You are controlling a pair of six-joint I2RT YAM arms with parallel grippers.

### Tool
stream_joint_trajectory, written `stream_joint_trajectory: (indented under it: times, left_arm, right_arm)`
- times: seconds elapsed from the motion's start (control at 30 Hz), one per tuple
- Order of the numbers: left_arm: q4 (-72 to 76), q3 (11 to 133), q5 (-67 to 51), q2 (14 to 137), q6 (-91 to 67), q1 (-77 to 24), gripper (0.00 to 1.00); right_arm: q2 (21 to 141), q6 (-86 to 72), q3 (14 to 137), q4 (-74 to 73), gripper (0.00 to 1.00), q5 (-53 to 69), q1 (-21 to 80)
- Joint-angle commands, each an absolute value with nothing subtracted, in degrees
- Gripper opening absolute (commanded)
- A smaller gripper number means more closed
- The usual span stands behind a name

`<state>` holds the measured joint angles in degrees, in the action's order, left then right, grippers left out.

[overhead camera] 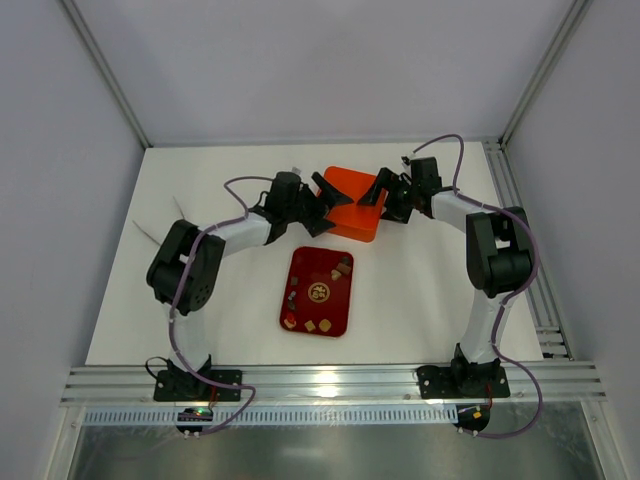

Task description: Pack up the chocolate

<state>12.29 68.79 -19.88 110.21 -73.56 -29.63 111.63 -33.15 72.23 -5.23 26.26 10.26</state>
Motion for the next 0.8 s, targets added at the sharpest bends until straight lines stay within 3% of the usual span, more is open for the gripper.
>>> stream_joint_trajectory:
  times: [0.0, 0.37, 0.77]
  left_arm:
    - [18.9, 67.8, -17.1, 111.1, -75.7, -30.3, 1.0]
    - [17.0, 68.8, -15.0, 110.8, -73.1, -31.4, 1.0]
    - [-11.1, 79.3, -8.9, 102.8, -57.3, -31.5, 1.0]
  right_arm:
    - [111.8, -33.3, 72.6, -2.5, 1.0, 27.4, 10.1]
    - [111.8, -33.4, 71.8, -1.8, 1.0, 27.6, 10.1]
    - [112.2, -34.3, 74.2, -2.1, 1.0, 27.0, 7.5]
